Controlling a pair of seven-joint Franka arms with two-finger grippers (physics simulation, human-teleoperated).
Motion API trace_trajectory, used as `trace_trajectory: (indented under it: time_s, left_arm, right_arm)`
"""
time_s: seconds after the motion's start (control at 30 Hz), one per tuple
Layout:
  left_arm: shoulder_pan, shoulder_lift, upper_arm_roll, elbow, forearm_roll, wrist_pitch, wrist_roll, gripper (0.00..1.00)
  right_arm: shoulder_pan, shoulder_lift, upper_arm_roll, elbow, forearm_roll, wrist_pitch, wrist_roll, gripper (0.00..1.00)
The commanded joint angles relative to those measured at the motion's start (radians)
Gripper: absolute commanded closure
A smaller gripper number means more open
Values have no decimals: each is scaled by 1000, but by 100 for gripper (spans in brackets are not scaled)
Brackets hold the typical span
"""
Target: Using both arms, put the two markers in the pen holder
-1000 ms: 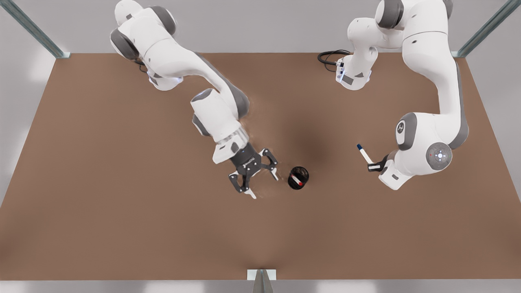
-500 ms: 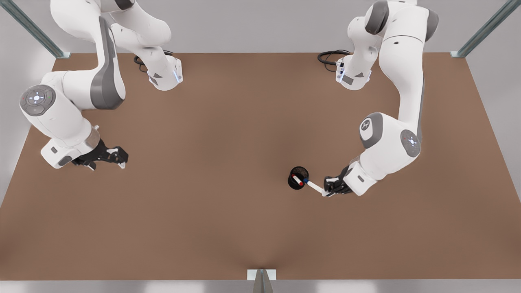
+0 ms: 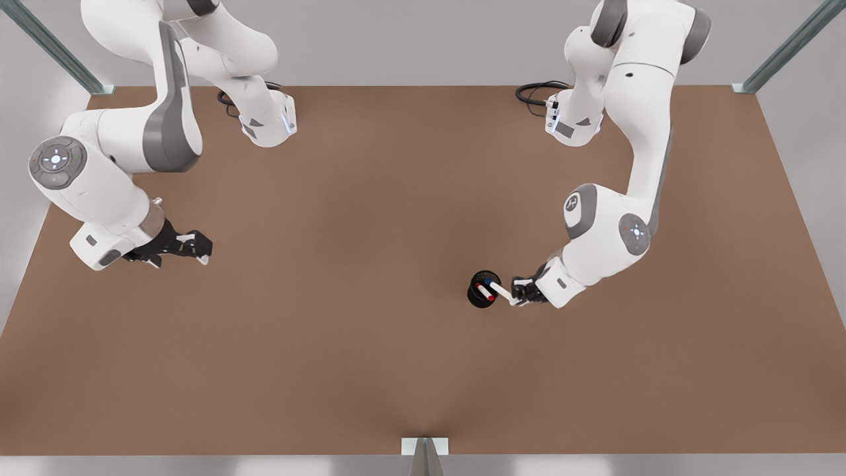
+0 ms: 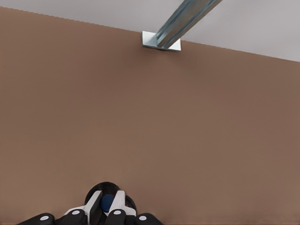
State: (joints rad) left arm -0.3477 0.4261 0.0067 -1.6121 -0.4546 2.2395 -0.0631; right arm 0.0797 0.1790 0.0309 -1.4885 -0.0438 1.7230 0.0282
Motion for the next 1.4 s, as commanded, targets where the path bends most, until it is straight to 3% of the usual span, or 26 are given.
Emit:
trace_trajectory:
  time_s: [0.0,0.9,0.93,0.97,1.0,1.13,1.17,1.2,1.23,1.3,1.37]
  left_arm:
    - [-1,-4,1,-12,-9,3,72,79]
    - [-48,34,1,-131,-15,147,106,78]
    - [-48,34,1,-137,-13,149,111,68]
    - [-60,36,1,-137,-13,149,112,17]
    - [-62,36,1,-137,-13,149,111,0]
    - [-44,-1,10,-111,-12,128,89,0]
    - [-5,-26,50,-40,-4,-28,86,0]
    - [-2,-32,127,67,152,-336,68,0]
    - [-8,-30,133,179,471,-645,69,0]
    - [50,-75,139,261,442,-676,77,0]
    - [144,-251,107,262,433,-742,118,0]
  right_arm:
    - [2,-1,0,1,10,-8,-13,0]
    - [6,-3,3,1,10,-5,-14,0]
    - [5,-3,3,1,10,-5,-14,0]
    - [5,-3,3,1,10,-5,-14,0]
    - [6,-3,3,1,10,-5,-14,0]
    - [5,-3,3,1,10,-6,-16,0]
    - [5,-3,3,1,10,-8,-16,0]
    - [5,-3,3,1,10,-8,-16,0]
    - [5,-3,3,1,10,-8,-16,0]
    - [5,-3,3,1,10,-8,-16,0]
    - [3,-3,3,1,10,-8,-16,0]
